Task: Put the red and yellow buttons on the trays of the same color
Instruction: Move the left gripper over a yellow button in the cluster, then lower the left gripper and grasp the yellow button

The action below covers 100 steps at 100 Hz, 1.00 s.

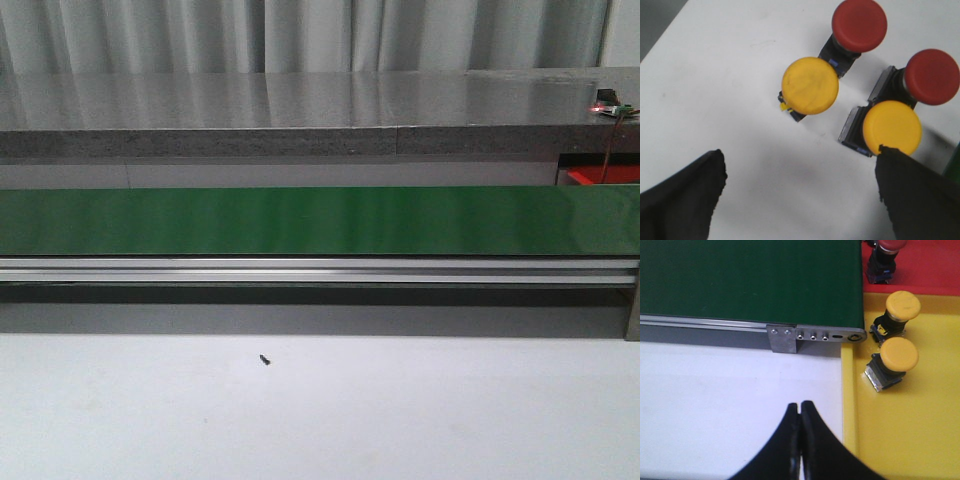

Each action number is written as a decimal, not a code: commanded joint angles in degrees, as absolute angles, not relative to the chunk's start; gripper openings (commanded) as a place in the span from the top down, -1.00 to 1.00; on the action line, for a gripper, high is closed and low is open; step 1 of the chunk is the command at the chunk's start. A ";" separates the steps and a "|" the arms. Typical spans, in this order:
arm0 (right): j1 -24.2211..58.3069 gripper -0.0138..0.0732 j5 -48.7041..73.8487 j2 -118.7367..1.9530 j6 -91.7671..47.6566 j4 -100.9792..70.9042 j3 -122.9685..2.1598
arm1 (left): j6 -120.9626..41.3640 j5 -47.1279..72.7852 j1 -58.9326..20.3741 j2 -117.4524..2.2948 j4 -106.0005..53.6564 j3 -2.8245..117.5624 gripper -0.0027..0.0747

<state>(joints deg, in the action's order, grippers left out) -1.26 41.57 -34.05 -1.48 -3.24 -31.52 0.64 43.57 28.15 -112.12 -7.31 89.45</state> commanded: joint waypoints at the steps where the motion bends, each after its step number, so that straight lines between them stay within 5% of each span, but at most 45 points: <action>1: -1.05 0.83 38.00 -33.99 -1.56 -3.17 -33.05 | 1.09 37.84 28.23 -110.03 -9.37 91.50 -0.55; 100: -1.05 0.83 38.00 -33.99 -1.56 -3.17 -33.05 | 1.09 25.58 28.23 -118.60 -11.75 91.57 -0.53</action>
<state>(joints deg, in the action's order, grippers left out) -1.26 41.57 -34.05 -1.48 -3.24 -31.52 0.64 29.12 28.15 -121.28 -10.93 89.82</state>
